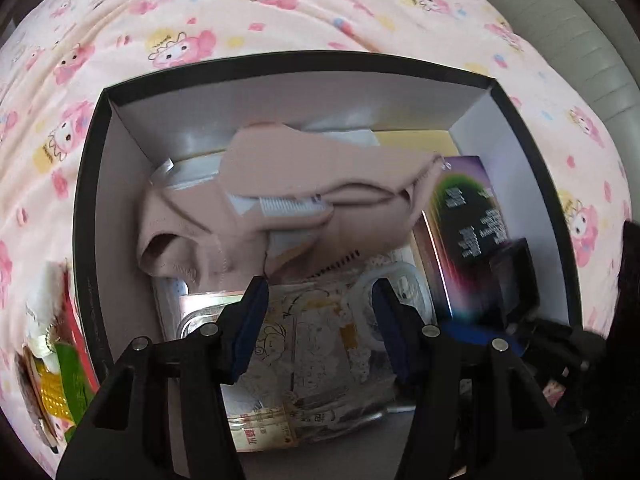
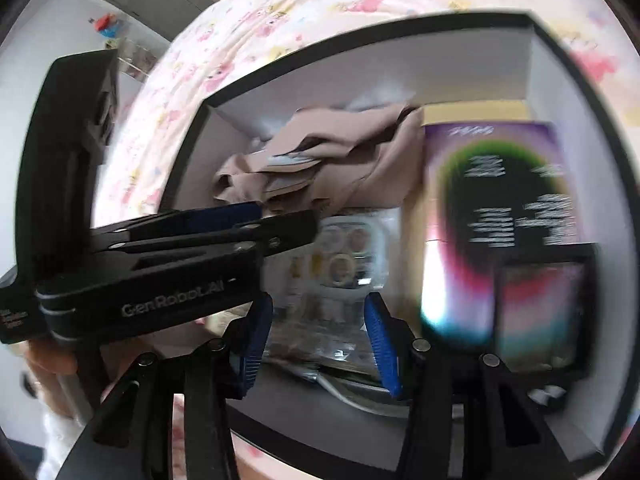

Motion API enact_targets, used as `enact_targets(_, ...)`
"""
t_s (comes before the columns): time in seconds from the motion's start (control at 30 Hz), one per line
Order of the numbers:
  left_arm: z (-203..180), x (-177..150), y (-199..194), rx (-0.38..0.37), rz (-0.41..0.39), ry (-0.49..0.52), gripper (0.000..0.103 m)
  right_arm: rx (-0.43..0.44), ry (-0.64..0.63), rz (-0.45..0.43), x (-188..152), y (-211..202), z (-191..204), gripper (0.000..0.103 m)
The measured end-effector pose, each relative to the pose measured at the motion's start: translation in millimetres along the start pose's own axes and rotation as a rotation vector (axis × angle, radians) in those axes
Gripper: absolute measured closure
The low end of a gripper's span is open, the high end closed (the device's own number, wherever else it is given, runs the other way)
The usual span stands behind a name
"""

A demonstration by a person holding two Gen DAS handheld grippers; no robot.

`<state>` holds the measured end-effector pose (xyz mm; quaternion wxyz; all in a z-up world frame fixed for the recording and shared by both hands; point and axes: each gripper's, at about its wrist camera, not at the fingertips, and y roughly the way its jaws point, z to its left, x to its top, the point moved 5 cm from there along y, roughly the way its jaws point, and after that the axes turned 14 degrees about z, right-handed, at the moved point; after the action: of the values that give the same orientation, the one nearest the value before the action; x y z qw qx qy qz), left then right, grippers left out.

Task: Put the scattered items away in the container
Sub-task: 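Lower the phone case into the box and open the left gripper, then move the right gripper to the yellow-green snack bag and grasp it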

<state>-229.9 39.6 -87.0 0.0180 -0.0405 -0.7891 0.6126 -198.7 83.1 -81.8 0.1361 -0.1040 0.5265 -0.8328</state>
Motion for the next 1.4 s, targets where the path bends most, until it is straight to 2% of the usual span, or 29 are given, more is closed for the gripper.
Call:
enact_targets(0.07,-3,-10,1,-0.051,0.037,0.014,0.048,-0.099,0.001,-0.049,-3,-11,-2,0.058)
enact_targets(0.1,-5,-14,0,-0.074,0.036,0.022,0.048,-0.115,0.002,-0.065,-5,-14,-3,0.058)
enact_targets(0.17,-4,-18,-4,-0.102,0.007,0.026,0.048,-0.115,-0.007,-0.063,-8,-15,-1,0.058)
enact_targets(0.23,3,-14,-7,-0.077,-0.04,-0.002,0.048,-0.117,0.0,-0.043,-6,-12,-3,0.058)
enact_targets(0.33,9,-8,1,-0.107,-0.024,-0.035,0.048,-0.11,0.002,-0.015,-5,-3,-4,0.058)
enact_targets(0.37,8,-7,6,-0.121,-0.004,-0.036,0.048,-0.099,0.004,-0.004,-5,-1,-4,0.058)
enact_targets(0.4,4,-10,12,-0.127,0.025,-0.025,0.048,-0.036,0.013,0.017,-5,2,-4,0.058)
enact_targets(0.47,0,-12,15,-0.131,0.03,-0.008,0.047,0.108,0.027,0.08,-10,11,-6,0.058)
enact_targets(0.5,-1,-12,14,-0.131,0.022,-0.006,0.047,0.116,0.025,0.082,-12,10,-6,0.058)
enact_targets(0.63,-3,-19,1,-0.159,-0.015,-0.001,0.047,0.008,0.005,0.017,-21,-4,-4,0.058)
enact_targets(0.7,-7,-26,-7,-0.222,-0.022,0.008,0.047,-0.02,0.006,-0.029,-28,-17,-3,0.058)
enact_targets(0.77,-13,-35,-19,-0.308,-0.044,0.035,0.045,-0.068,-0.019,-0.118,-42,-38,5,0.058)
enact_targets(0.8,-14,-42,-25,-0.314,-0.074,0.042,0.045,-0.083,-0.028,-0.152,-45,-44,6,0.058)
enact_targets(0.87,-16,-63,-41,-0.268,-0.152,0.043,0.045,-0.136,-0.016,-0.224,-55,-55,8,0.058)
enact_targets(0.93,-15,-70,-47,-0.21,-0.223,0.031,0.045,-0.157,-0.003,-0.269,-64,-59,9,0.058)
enact_targets(1.0,-16,-76,-49,-0.196,-0.263,0.034,0.045,-0.167,0.0,-0.293,-66,-61,9,0.058)
enact_targets(1.07,-8,-92,-58,-0.209,-0.275,0.054,0.044,-0.19,0.001,-0.315,-72,-58,12,0.058)
enact_targets(1.23,-14,-115,-65,-0.189,-0.336,0.072,0.043,-0.235,-0.023,-0.39,-91,-62,27,0.058)
enact_targets(1.4,-10,-150,-86,-0.195,-0.375,0.056,0.043,-0.166,-0.068,-0.409,-115,-69,53,0.058)
